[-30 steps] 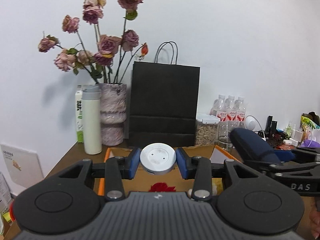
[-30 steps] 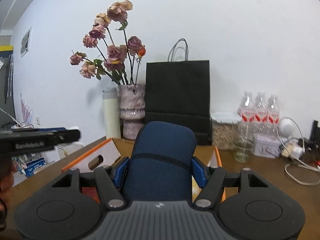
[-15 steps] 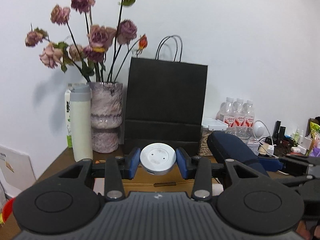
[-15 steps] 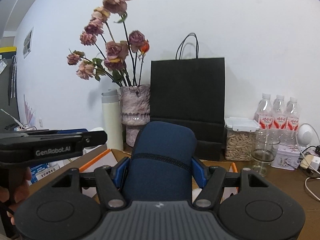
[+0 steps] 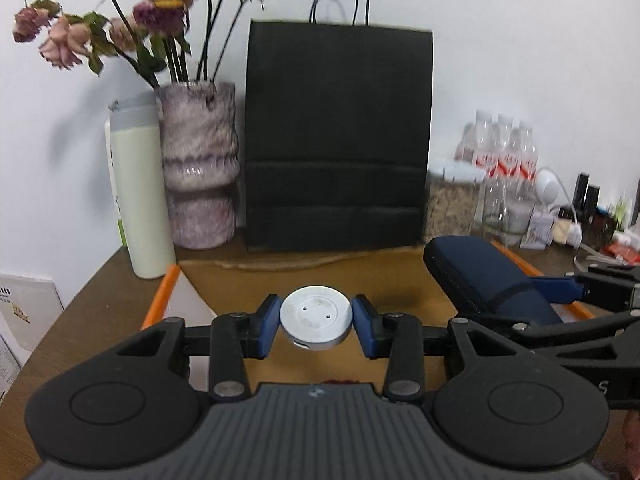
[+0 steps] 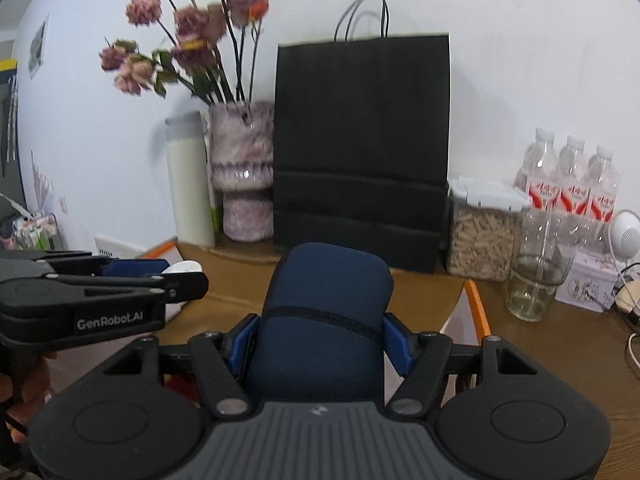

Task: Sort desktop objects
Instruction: 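Carry the lid into the box with the left tool while the right drops the navy case in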

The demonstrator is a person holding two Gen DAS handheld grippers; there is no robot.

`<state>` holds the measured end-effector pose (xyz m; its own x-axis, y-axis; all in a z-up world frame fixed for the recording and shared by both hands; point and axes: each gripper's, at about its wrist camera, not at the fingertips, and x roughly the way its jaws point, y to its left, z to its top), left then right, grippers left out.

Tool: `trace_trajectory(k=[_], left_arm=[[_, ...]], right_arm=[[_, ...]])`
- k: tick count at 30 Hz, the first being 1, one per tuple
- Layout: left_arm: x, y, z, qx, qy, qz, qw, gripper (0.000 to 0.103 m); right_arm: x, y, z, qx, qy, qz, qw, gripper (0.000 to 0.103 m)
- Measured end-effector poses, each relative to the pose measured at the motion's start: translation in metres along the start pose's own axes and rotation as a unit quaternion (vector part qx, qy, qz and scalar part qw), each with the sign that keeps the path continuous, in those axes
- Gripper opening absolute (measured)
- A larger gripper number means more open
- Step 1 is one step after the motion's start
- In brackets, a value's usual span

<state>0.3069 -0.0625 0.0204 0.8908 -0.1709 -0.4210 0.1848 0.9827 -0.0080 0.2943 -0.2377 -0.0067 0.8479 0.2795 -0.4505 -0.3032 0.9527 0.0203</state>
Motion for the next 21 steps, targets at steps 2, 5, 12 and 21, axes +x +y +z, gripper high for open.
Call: trace_trajectory(k=[2,5,12,21], left_arm=[[0.002,0.004,-0.001,-0.007,0.004,-0.002,1.0,0.04],[0.004,0.006,-0.002,-0.003,0.008,0.002,1.0,0.04],[0.004,0.005,-0.002,-0.004,0.012,0.001,0.9999,0.059],[-0.006,0.007,0.002,-0.026,-0.011,-0.003,0.9996,0.103]], right_arm=[[0.003,0.0,-0.003,-0.004,0.005,-0.001,1.0,0.064],[0.005,0.001,-0.005,-0.008,0.01,0.001,1.0,0.063],[0.004,0.005,-0.005,-0.013,0.012,-0.003,1.0,0.067],[-0.004,0.002,-0.001,0.007,0.001,-0.001,1.0,0.097]])
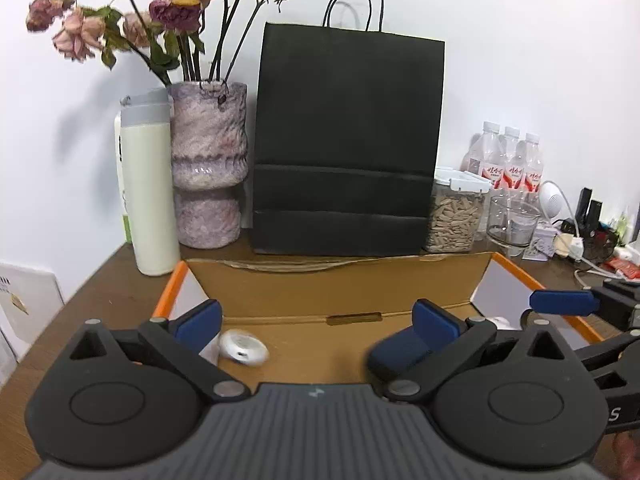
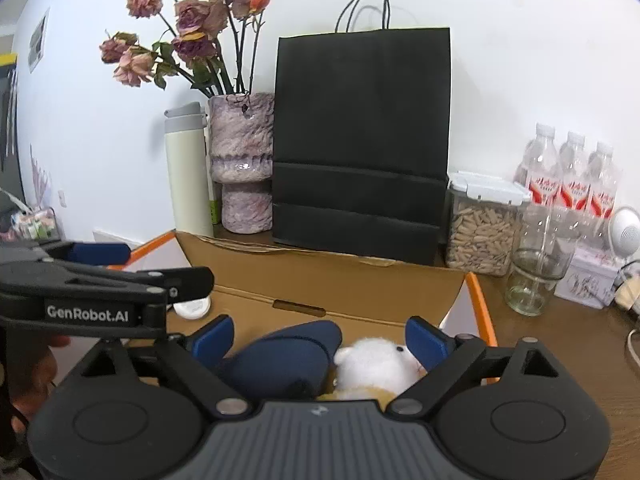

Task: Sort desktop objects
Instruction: 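Carry the lid into the box with the left tool while the right drops the navy case in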

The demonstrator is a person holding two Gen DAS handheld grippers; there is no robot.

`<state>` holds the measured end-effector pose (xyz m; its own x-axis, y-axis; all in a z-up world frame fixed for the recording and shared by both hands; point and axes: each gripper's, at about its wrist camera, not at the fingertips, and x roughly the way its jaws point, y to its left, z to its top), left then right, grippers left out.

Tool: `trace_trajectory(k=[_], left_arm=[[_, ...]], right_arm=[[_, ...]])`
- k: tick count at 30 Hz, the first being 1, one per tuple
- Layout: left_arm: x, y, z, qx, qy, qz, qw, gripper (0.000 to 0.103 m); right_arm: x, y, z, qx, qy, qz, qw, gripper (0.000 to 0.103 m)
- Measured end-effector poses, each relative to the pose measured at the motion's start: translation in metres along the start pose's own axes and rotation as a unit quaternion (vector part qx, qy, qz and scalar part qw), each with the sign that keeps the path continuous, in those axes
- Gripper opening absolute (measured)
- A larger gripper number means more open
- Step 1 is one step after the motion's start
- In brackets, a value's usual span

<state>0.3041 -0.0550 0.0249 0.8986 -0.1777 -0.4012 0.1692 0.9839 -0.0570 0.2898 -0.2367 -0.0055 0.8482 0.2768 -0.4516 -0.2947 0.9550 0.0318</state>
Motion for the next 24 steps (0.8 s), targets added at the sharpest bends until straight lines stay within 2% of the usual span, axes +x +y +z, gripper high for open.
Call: trace_trajectory(k=[13,24], left_arm=[[-0.008,-0.003,0.0,-0.001,-0.009,-0.004,0.9999,0.103],[-0.034,-0.009,-0.002,0.003,-0.032,-0.006,0.9995,0.103]], right_arm=[[-0.005,0.001,0.0,-0.004,-0.008,-0.006,1.0,0.101],[-0.033,0.007,-0.004,-0.016,-0.036,-0.017,0.999,0.102]])
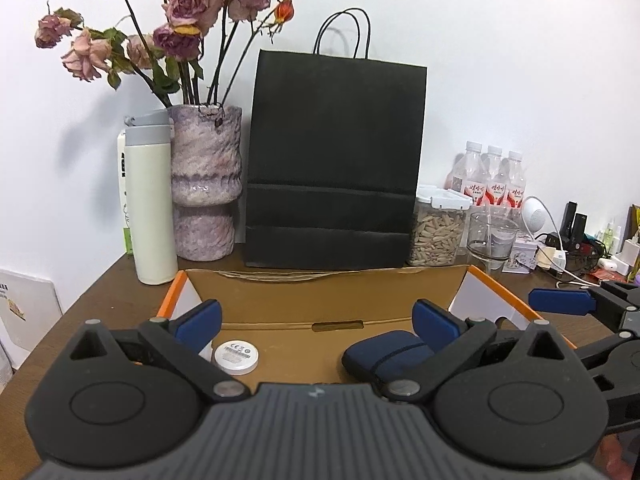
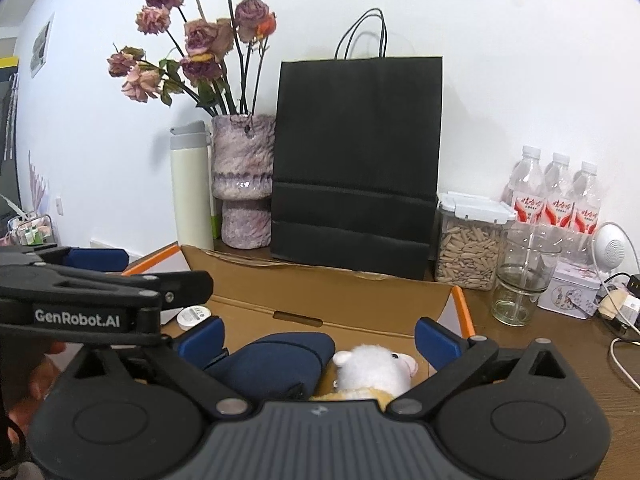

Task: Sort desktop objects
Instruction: 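Carry the lid into the box with the left tool while the right drops the navy case in, then grasp the clear plastic box with the left tool while the right grasps the lavender pouch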

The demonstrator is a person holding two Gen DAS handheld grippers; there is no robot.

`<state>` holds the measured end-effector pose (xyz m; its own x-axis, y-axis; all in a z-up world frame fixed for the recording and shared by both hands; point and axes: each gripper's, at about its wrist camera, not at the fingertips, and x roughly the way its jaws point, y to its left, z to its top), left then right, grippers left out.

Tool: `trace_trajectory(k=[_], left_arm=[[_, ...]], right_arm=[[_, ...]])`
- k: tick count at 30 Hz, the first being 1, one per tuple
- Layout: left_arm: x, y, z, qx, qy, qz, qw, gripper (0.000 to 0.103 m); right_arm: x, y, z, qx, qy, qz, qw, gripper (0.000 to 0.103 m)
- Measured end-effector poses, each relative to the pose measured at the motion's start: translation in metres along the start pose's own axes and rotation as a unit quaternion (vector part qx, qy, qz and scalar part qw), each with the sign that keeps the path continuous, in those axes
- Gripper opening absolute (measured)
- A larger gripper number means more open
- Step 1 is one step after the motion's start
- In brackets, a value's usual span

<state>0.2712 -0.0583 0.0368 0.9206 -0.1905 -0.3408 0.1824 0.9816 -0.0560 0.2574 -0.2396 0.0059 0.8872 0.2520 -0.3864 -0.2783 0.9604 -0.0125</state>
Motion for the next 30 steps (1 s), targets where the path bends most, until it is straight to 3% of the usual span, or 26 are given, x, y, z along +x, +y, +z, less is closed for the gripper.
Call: trace_trajectory(k=[16,30], left_arm=[[-0.054,0.0,-0.027,-0.008,-0.008,0.008,0.9999,0.103],[-0.096,0.008,-0.064,-0.012,-0.001,0.021,0.9997,0.103]], right_arm=[[-0.057,0.001,-0.031,-0.001,-0.004,-0.038,0.999,0.102],[-0.102,0.003,-0.073,0.031,0.012,-0.035,0.999,0.102]])
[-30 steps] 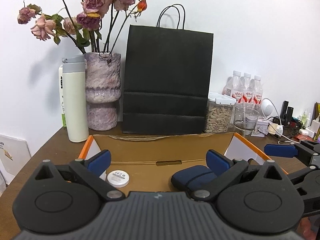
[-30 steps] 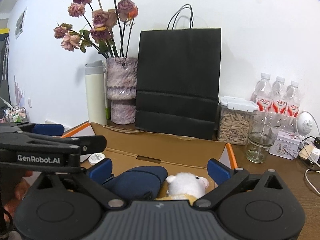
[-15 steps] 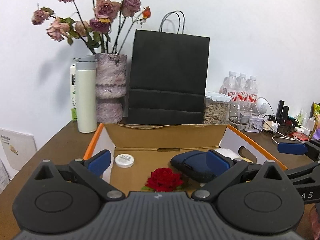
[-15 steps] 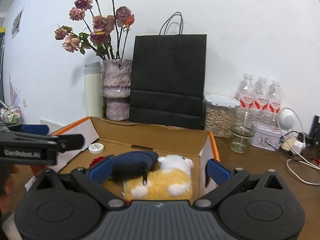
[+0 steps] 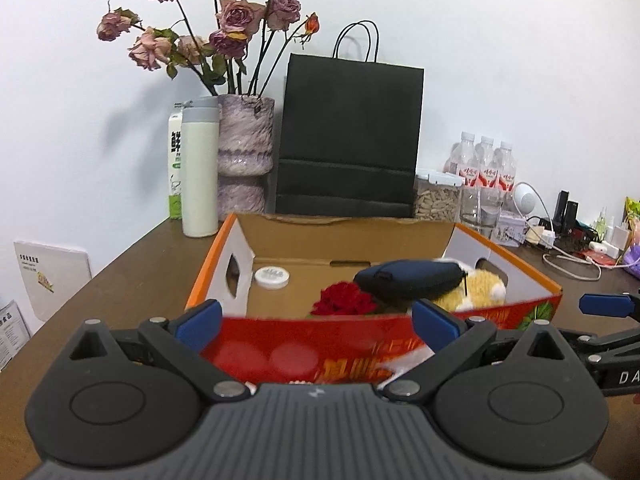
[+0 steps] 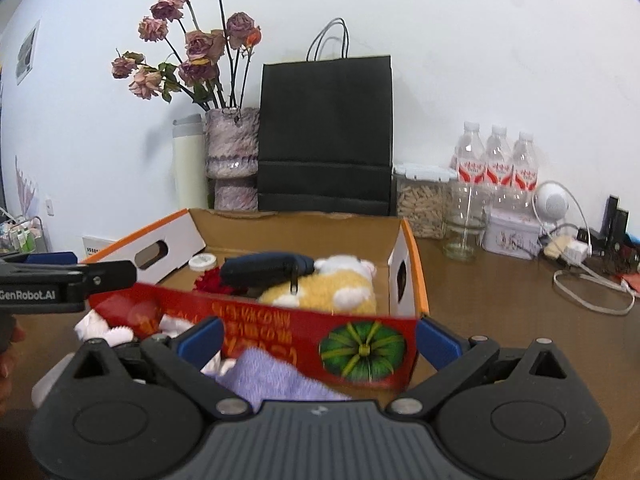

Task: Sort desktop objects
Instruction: 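Grasp the clear plastic box with the left tool while the right grasps the lavender pouch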

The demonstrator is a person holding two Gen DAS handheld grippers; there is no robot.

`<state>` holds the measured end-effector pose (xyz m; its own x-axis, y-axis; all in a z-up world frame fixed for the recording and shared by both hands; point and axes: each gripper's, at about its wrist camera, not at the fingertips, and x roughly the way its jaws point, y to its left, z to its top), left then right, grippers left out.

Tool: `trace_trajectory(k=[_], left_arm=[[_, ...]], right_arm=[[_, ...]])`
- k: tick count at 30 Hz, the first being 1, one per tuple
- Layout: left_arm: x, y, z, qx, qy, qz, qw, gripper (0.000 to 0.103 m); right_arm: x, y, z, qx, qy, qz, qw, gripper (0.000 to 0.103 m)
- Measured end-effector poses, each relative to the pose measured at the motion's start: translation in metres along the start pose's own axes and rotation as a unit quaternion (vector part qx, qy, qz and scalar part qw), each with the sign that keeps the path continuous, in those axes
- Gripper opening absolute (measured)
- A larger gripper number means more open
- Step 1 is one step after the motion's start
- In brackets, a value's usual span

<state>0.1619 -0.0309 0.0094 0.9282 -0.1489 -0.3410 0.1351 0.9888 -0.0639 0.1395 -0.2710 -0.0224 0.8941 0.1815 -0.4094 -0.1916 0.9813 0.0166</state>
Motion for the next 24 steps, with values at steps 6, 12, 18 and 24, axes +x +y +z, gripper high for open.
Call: trace_trajectory(k=[6,12,18,24], left_arm=[[-0.013,0.006,-0.01,-0.001,0.0,0.005,1.0,0.103],[-0.018,0.009,-0.016,0.0,0.011,0.008,0.9999,0.103],[-0.023,0.018,-0.022,-0.007,0.026,0.001,0.9996,0.103],[-0.025,0.014,-0.027,0.003,0.036,-0.023,0.9991,0.103]], right_arm=[[-0.012,-0.002,-0.012,0.005,0.006,-0.006,1.0,0.102],[-0.02,-0.003,-0.023,0.006,0.012,-0.015,1.0,0.103],[-0.02,-0.008,-0.028,0.03,0.033,0.009,0.999,0.103],[-0.018,0.003,-0.033,0.02,0.058,0.044,0.997,0.103]])
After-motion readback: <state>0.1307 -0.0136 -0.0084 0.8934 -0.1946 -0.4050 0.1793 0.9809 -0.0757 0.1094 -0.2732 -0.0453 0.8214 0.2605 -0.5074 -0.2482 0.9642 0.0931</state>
